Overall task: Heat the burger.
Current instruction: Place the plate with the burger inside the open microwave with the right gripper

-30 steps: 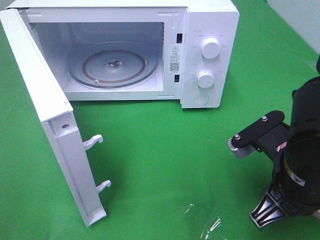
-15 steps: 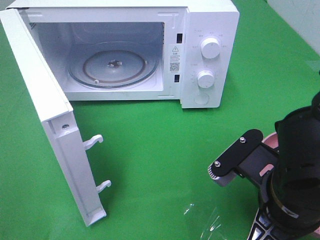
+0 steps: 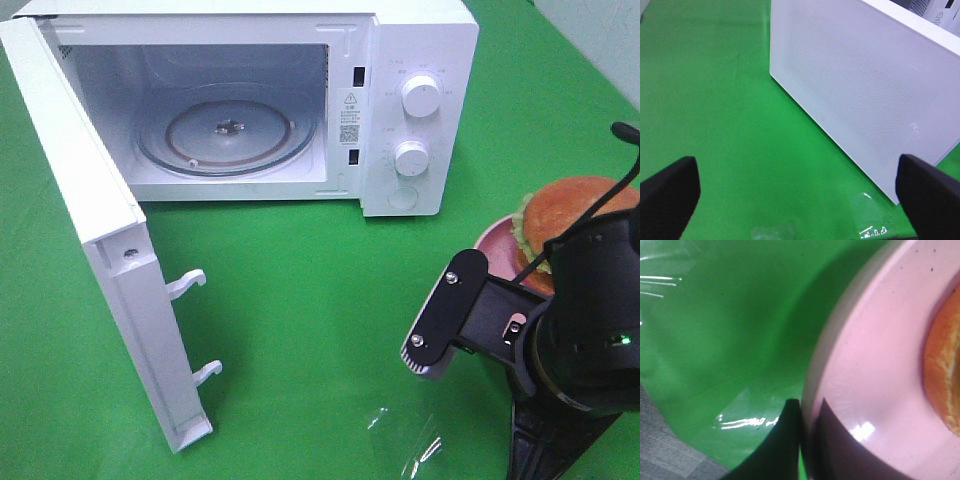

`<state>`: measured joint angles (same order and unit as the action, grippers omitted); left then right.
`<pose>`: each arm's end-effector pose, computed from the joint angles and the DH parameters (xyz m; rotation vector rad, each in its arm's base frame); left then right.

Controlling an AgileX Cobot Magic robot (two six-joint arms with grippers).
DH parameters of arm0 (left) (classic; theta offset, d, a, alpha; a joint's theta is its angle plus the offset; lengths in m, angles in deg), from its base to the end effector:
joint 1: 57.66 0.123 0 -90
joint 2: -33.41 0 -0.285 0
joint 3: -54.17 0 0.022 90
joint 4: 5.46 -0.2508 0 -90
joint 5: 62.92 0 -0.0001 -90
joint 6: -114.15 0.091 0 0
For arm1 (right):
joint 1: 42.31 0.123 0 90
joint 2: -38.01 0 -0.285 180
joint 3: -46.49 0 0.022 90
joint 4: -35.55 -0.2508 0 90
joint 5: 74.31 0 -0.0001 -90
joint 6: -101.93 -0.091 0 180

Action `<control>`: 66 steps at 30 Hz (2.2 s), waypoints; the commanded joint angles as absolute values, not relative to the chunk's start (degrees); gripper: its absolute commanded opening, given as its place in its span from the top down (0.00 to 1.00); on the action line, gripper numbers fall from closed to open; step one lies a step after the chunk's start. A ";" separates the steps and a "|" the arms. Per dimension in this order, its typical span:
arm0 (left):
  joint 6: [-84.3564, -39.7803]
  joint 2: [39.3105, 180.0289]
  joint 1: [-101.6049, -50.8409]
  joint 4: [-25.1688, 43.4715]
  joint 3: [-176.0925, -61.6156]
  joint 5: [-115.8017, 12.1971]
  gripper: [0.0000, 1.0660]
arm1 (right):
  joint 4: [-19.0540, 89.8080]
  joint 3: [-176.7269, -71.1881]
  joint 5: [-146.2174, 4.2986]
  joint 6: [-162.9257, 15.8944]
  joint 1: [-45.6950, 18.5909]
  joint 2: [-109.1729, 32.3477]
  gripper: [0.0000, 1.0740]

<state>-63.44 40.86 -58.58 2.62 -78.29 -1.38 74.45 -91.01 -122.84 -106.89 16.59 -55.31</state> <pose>-0.0091 -0.0111 0.2818 0.0686 2.0280 -0.1519 0.1456 0.1585 0.1628 -1.3468 2.4551 -0.5732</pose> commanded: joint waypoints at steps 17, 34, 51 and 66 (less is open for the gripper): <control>-63.73 40.00 -58.75 2.85 -78.12 -1.78 0.07 | 81.67 -91.47 -110.29 -88.15 16.87 -54.51 0.99; -63.73 40.00 -58.75 2.85 -78.12 -1.78 0.07 | 76.80 -91.47 -101.13 -65.52 12.92 -54.51 0.99; -63.73 40.00 -58.75 2.85 -78.12 -1.78 0.07 | 61.45 -91.47 -91.90 -29.66 2.78 -54.51 0.99; -63.73 40.00 -58.75 2.85 -78.12 -1.78 0.07 | 41.56 -94.22 -86.97 -0.78 -2.21 -54.51 0.99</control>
<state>-63.44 40.86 -58.58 2.62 -78.29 -1.38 42.25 -93.25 -90.64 -2.55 -2.04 -55.37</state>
